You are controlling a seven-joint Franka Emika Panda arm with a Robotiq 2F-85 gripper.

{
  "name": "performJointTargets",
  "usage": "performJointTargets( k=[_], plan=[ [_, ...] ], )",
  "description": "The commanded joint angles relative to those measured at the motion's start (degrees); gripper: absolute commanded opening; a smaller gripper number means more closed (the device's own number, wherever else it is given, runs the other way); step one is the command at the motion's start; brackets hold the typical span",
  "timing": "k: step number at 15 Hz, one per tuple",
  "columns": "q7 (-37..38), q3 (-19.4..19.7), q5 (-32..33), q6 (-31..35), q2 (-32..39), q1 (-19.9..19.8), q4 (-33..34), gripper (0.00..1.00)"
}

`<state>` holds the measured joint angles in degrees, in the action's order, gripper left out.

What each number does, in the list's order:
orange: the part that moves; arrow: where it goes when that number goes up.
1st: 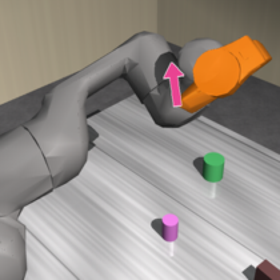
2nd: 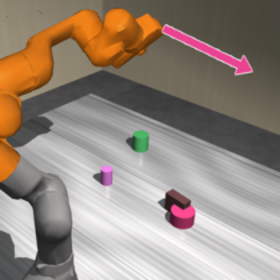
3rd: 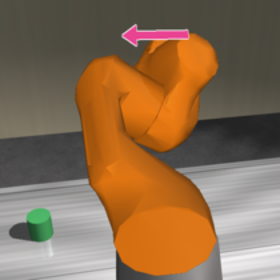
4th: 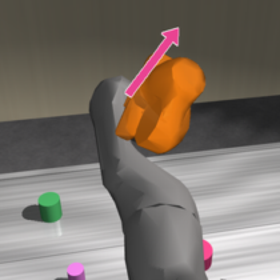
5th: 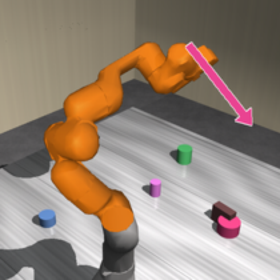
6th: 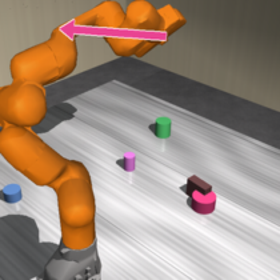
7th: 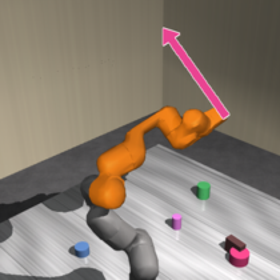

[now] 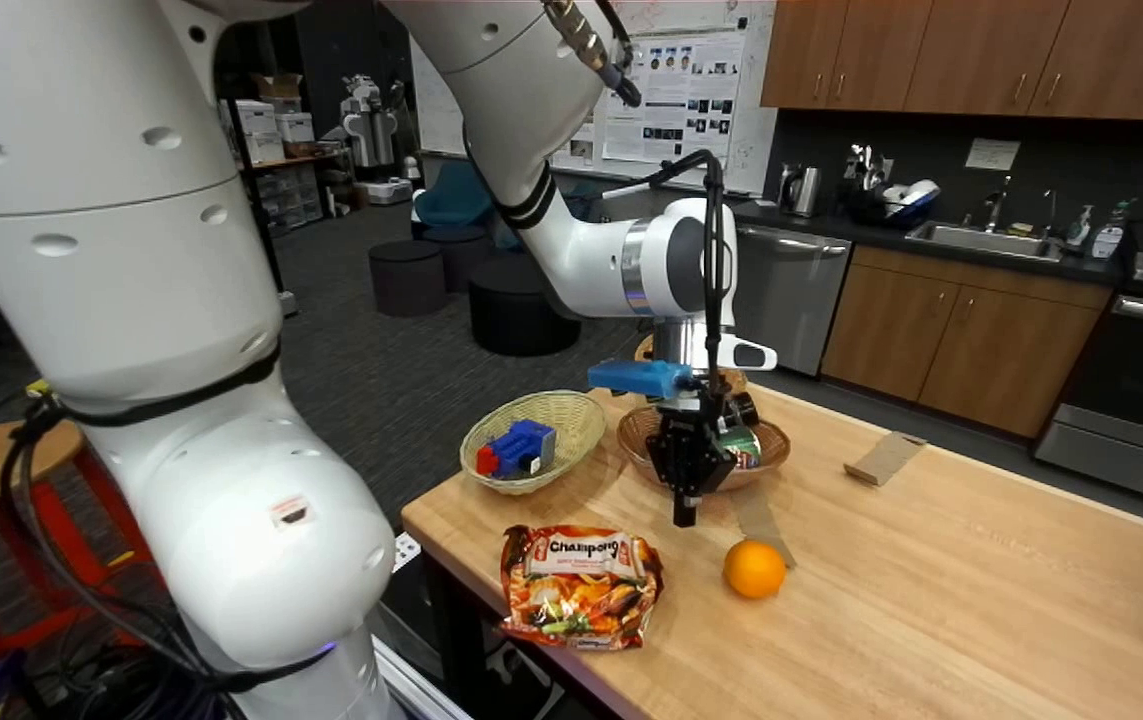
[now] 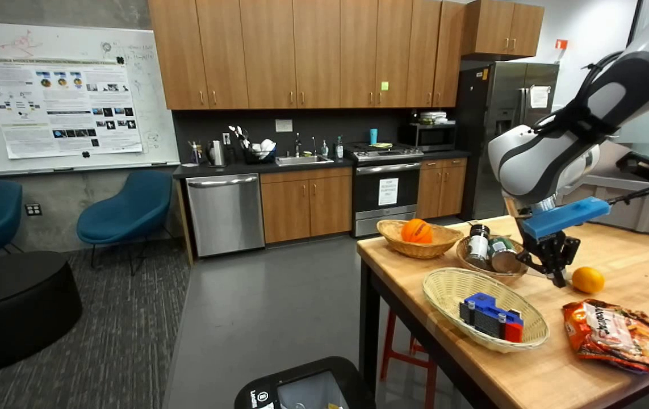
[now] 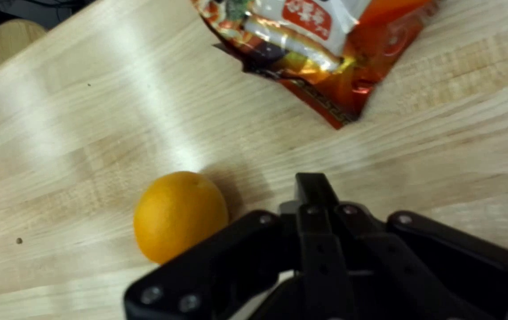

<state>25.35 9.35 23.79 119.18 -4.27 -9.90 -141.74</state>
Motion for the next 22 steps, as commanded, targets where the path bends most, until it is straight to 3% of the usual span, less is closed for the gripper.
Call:
performJointTargets(
  k=[1,5,12,22],
  plan=[
    [0.96,-1.82,-5.81,2.31,0.01,1.43,-0.28,0.00],
    [3.35,-2.85,-9.73,0.91,0.24,2.04,-1.43,0.00],
    [10.02,-1.67,-6.18,-3.28,0.83,-0.02,-3.44,0.00],
    [13.11,1.34,0.86,-9.96,6.67,-2.18,6.40,0.00]
  ],
)
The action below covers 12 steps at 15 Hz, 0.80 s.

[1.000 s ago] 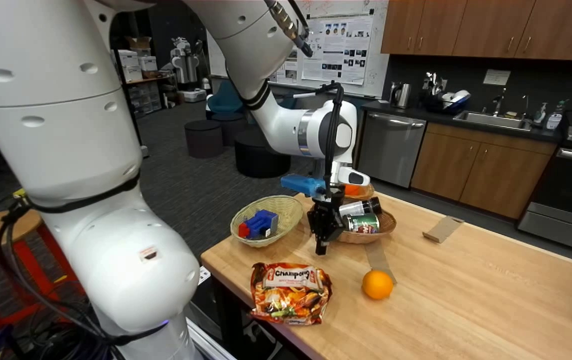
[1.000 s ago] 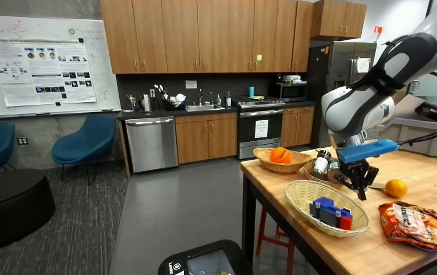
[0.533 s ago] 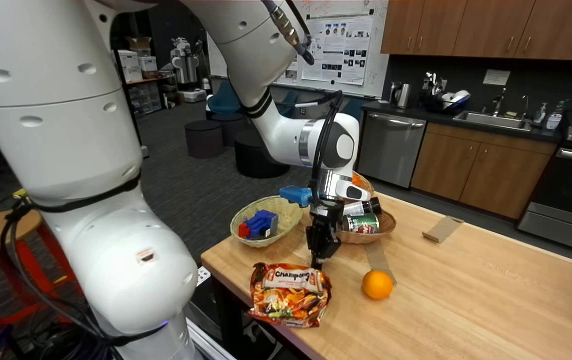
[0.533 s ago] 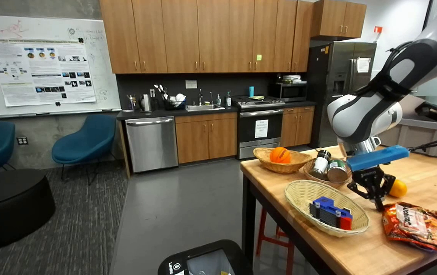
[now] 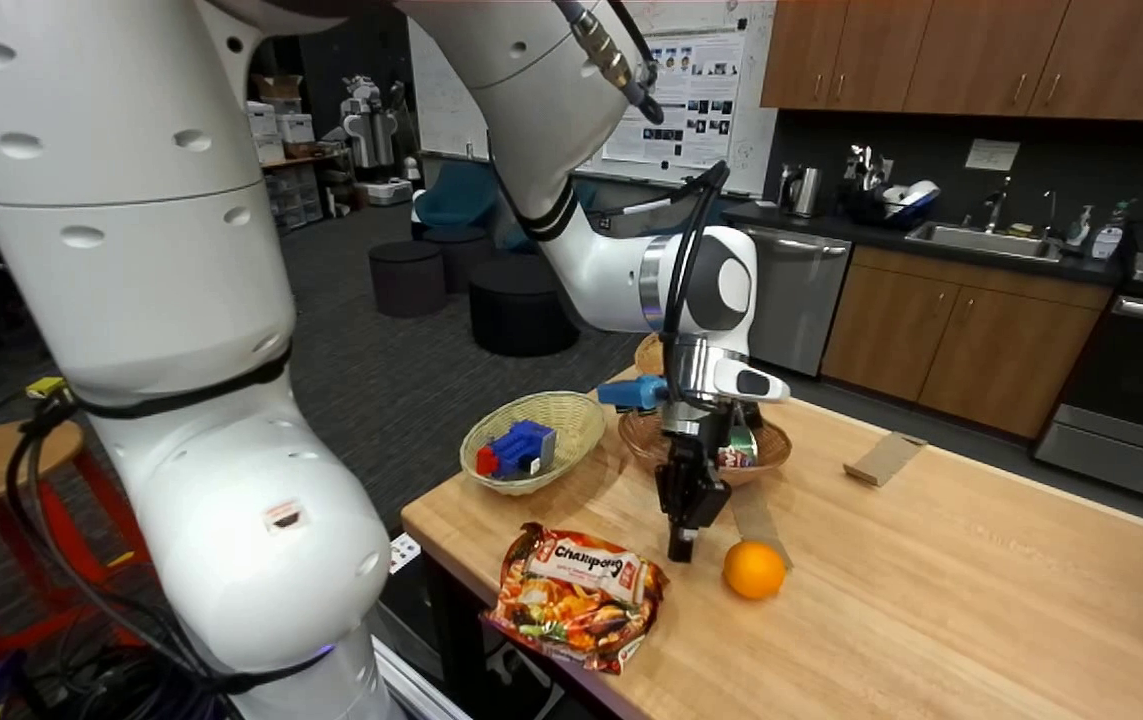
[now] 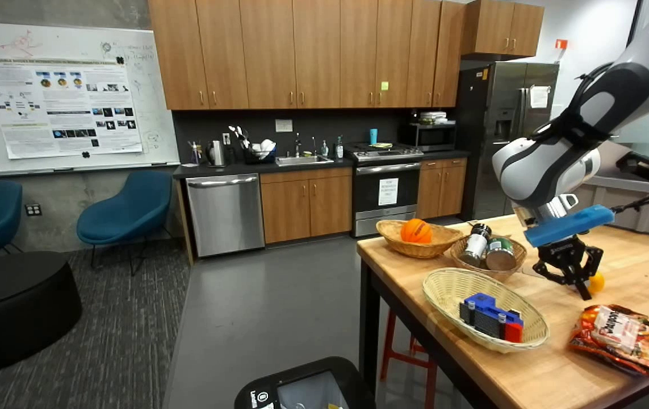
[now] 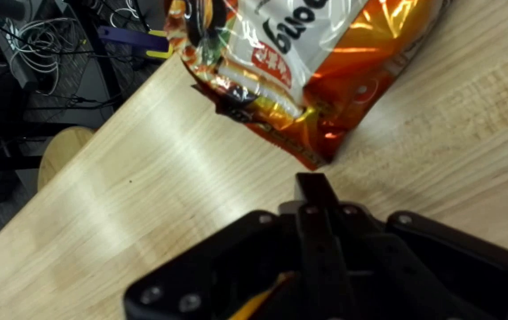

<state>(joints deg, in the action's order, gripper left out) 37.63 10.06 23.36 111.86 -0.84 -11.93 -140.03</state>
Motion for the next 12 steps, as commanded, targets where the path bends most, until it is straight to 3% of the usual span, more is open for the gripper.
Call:
performJointTargets(
  k=[1,7,12],
  plan=[
    [0.51,1.02,1.37,-2.87,4.29,-0.18,6.11,0.00],
    [-4.92,4.46,1.90,-0.69,11.96,-1.19,13.76,0.00],
    [-6.91,7.07,0.15,-2.95,16.50,-1.89,15.68,0.00]
  ],
)
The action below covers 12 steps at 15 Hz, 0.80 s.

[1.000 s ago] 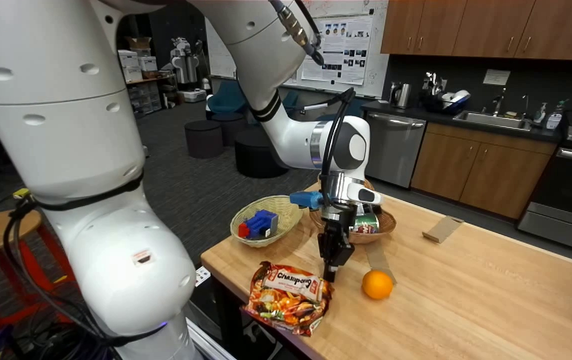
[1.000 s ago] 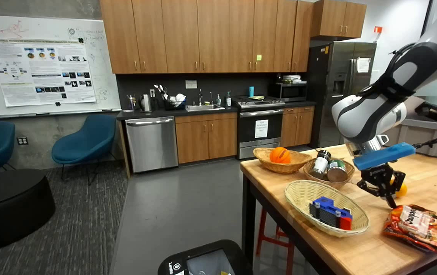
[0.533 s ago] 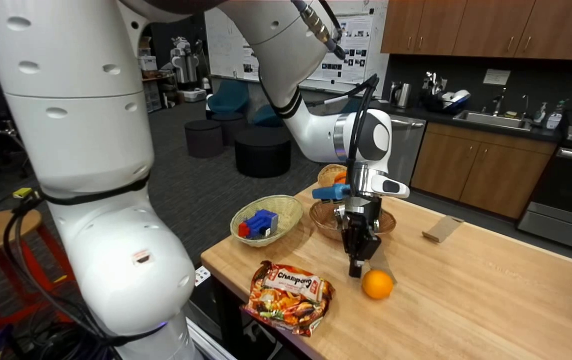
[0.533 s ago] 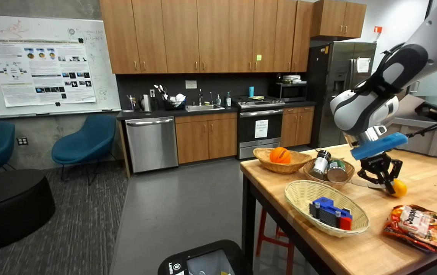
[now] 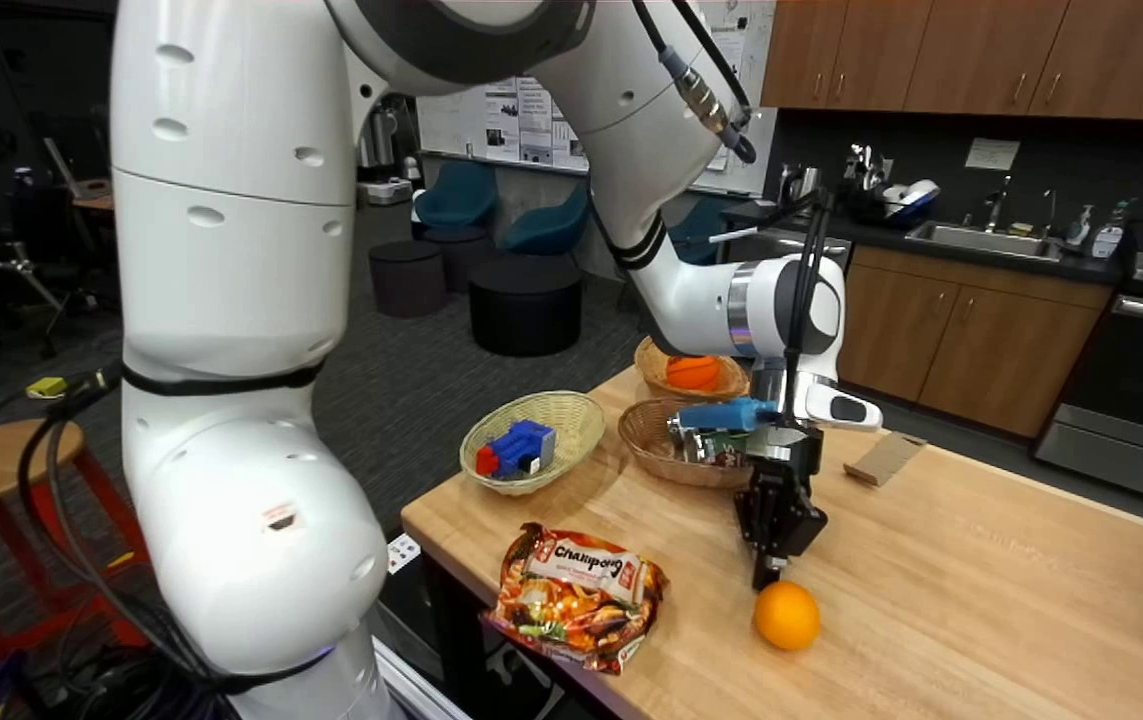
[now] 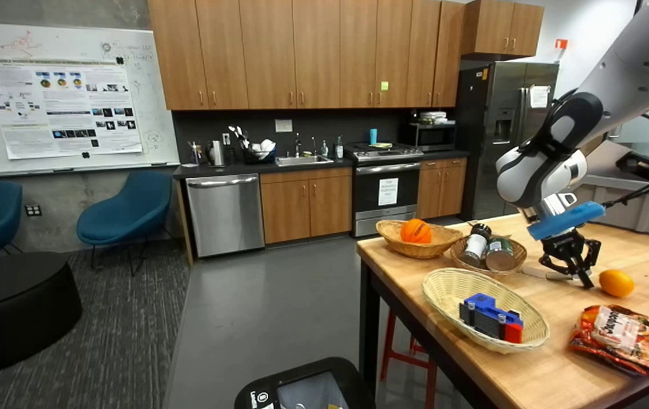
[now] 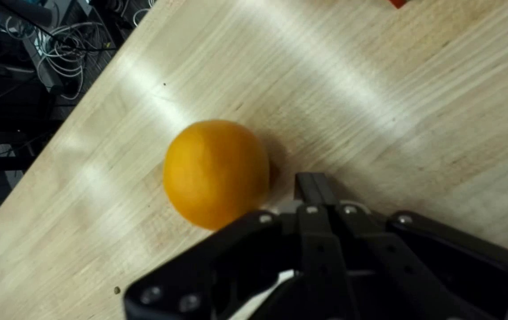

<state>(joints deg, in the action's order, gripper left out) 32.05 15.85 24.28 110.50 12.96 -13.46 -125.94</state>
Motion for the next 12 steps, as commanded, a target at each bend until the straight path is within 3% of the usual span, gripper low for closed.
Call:
performJointTargets(
  k=[1,12],
  plan=[
    [-1.26,1.60,-0.61,-2.10,2.67,-0.33,1.72,0.00],
    [-0.84,0.37,-1.39,-6.75,-3.82,2.27,1.38,0.00]
  ],
)
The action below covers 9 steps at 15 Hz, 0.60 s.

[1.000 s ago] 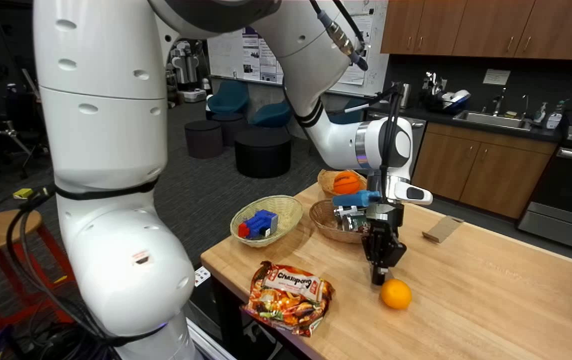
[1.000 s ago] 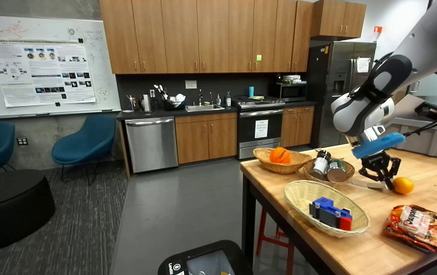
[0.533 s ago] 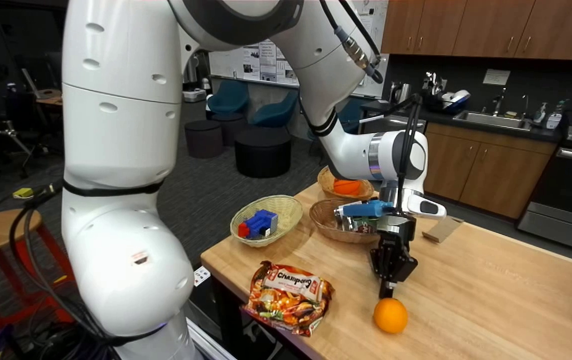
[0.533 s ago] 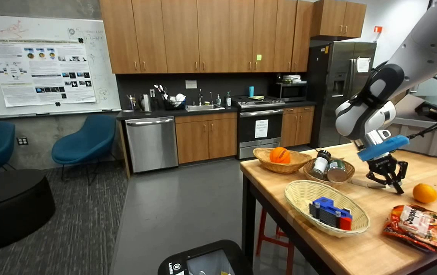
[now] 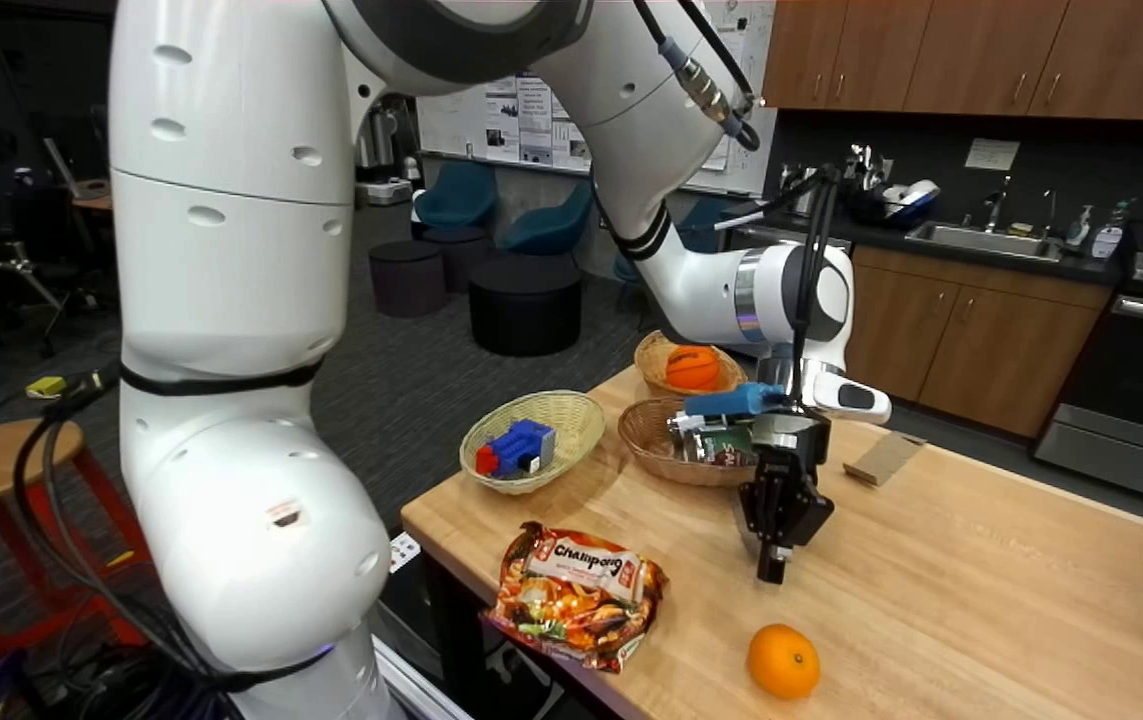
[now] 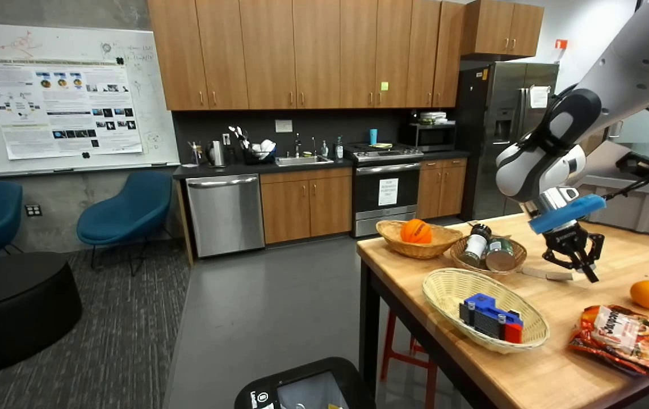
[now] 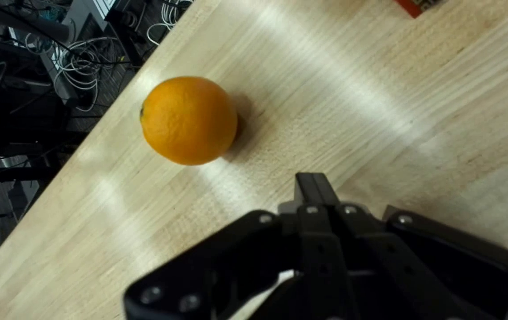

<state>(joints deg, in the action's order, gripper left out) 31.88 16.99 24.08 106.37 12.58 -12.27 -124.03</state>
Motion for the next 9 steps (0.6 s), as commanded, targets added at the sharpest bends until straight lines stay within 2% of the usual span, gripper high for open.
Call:
performJointTargets(
  k=[1,6,9],
  plan=[
    [-0.68,-1.17,-1.30,-3.19,-4.12,1.42,-0.90,0.00],
    [0.17,-2.95,-1.47,-5.56,-7.50,2.80,-3.25,0.00],
    [0.48,-4.29,-2.93,-3.37,-9.53,3.48,-4.51,0.00]
  ],
)
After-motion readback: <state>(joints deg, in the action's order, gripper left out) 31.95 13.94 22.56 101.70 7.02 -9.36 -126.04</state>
